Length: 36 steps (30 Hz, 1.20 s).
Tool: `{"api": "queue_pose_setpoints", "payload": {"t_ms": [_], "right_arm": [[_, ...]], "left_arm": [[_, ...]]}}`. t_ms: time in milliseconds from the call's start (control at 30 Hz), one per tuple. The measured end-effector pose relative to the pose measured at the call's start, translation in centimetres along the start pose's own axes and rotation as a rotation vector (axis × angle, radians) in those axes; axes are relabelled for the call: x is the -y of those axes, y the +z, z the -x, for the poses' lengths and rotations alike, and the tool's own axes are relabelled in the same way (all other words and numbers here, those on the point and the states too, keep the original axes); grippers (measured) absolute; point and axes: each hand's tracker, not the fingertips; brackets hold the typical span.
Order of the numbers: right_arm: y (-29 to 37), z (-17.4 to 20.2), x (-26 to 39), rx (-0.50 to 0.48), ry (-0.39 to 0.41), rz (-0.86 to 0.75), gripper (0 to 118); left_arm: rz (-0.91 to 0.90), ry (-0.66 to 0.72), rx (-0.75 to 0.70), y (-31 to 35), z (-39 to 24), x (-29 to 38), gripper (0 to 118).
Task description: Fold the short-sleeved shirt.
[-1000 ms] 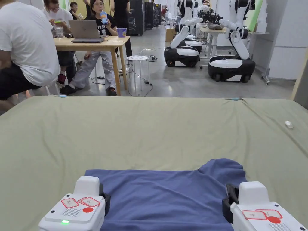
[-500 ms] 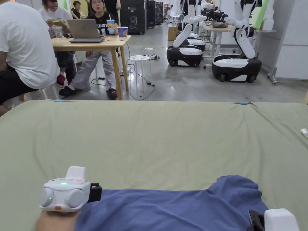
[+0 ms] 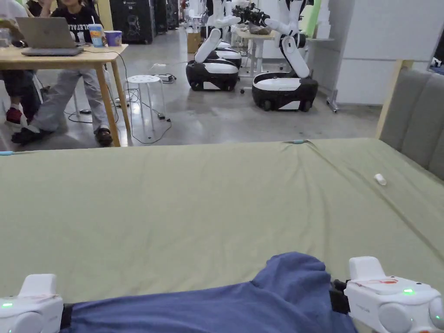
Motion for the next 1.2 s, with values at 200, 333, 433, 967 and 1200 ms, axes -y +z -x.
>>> {"api": "queue_pose_setpoints", "payload": {"t_ms": [200,333,433,967,1200], "right_arm": [[-6.3,0.3,-2.1,-0.018,0.062,0.08,106],[-9.4,0.2,-1.9,-0.074,0.018,0.161,69],[-8.1,-0.3,-1.4,-0.086,-0.019,0.108,42],[18.2,0.5,3.3,-0.1,0.101,-0.219,3],[19.6,0.2,15.1,-0.103,0.068,0.001,3]], "left_arm": [[-0.053,0.006,0.029,2.9,0.1,-0.2,1],[-0.046,0.005,0.027,2.6,0.5,-0.3,1],[-0.04,0.011,0.03,2.5,0.9,-0.2,1],[-0.245,0.144,0.172,18.6,4.8,6.0,1],[-0.061,0.187,0.191,19.9,6.3,18.0,1]]}}
